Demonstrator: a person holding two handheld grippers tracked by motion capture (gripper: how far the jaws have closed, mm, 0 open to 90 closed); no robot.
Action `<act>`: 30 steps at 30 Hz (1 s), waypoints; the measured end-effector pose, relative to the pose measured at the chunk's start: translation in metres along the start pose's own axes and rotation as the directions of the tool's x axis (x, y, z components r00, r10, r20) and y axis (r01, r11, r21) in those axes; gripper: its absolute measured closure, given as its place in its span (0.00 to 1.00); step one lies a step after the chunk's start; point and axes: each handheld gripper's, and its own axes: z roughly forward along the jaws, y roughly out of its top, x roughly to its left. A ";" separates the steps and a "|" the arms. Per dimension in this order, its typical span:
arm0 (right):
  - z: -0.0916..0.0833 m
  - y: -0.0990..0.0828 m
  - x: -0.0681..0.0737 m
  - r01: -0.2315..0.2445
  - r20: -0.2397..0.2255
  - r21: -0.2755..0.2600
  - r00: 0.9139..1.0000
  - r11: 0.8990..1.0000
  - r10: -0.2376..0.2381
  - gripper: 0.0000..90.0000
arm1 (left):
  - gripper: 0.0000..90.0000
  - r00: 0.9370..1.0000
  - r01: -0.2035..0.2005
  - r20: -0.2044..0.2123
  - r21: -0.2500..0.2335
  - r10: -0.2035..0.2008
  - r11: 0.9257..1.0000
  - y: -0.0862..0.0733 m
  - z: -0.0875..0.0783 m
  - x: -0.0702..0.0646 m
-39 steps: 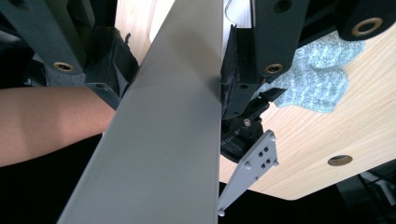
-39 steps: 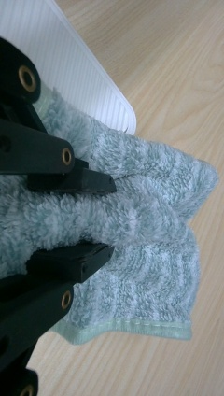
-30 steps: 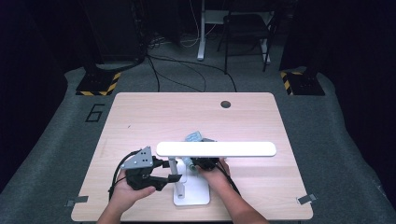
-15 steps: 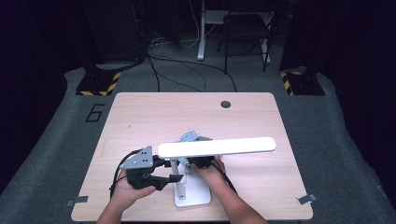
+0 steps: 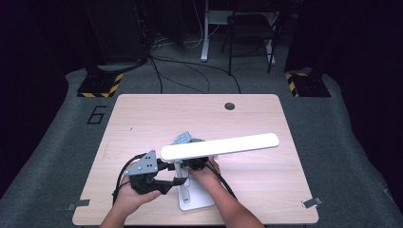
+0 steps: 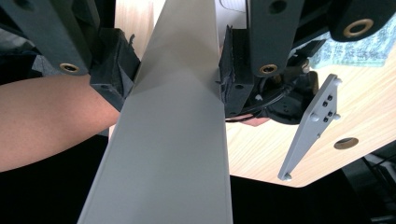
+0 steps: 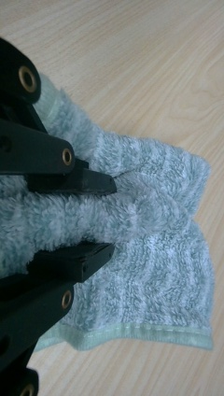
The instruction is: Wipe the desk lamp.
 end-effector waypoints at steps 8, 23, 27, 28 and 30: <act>-0.011 -0.007 -0.012 0.015 0.046 0.037 0.999 0.999 -0.017 0.76 | 0.59 1.000 -0.001 -0.031 0.016 0.001 1.000 0.001 0.000 -0.004; -0.038 -0.029 -0.053 -0.020 0.129 0.087 0.992 0.996 0.009 0.77 | 0.59 0.999 0.003 -0.033 0.015 -0.003 1.000 0.001 0.000 -0.004; -0.036 -0.025 -0.047 -0.025 0.140 0.094 0.990 0.995 0.012 0.79 | 0.59 1.000 0.010 -0.024 0.018 -0.010 1.000 0.001 0.001 -0.004; -0.035 -0.024 -0.047 -0.030 0.134 0.086 0.991 0.996 0.018 0.79 | 0.59 1.000 0.014 -0.018 0.010 -0.014 1.000 0.001 0.002 -0.003; -0.033 -0.021 -0.044 -0.042 0.112 0.089 0.993 0.995 0.032 0.79 | 0.59 1.000 0.014 -0.009 0.012 -0.014 1.000 0.000 0.001 -0.002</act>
